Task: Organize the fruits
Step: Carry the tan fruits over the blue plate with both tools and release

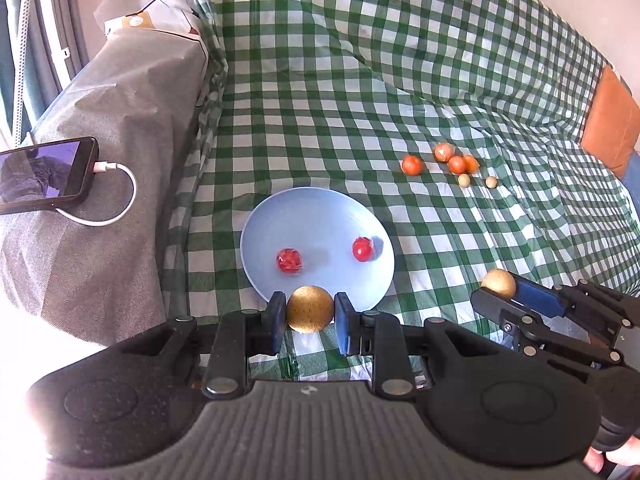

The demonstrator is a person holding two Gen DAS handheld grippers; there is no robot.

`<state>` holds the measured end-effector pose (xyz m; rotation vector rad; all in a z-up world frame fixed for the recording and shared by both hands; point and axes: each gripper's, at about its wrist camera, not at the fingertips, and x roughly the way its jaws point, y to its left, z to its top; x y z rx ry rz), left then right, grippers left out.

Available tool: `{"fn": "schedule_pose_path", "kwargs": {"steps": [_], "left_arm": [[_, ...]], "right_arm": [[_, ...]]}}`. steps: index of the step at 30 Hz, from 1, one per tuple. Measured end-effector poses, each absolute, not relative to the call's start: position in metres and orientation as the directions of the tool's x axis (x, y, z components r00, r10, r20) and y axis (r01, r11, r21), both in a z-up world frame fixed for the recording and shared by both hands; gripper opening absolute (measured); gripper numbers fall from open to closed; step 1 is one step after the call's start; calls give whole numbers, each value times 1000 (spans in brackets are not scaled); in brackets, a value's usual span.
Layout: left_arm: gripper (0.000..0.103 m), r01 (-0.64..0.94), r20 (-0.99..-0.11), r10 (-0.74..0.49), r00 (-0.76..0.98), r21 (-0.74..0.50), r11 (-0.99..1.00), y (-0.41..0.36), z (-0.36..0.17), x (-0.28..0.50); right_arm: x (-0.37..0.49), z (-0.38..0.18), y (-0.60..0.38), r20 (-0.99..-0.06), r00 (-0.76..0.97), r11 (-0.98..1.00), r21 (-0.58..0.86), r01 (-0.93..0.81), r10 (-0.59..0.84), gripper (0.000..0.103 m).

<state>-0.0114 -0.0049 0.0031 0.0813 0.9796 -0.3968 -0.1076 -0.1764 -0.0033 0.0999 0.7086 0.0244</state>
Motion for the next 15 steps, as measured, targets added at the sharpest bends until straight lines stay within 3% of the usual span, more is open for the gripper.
{"fn": "schedule_pose_path", "kwargs": {"steps": [15], "left_arm": [[28, 350, -840, -276, 467, -111, 930, -22, -11, 32]], "right_arm": [[-80, -21, -173, -670, 740, 995, 104, 14, 59, 30]]}}
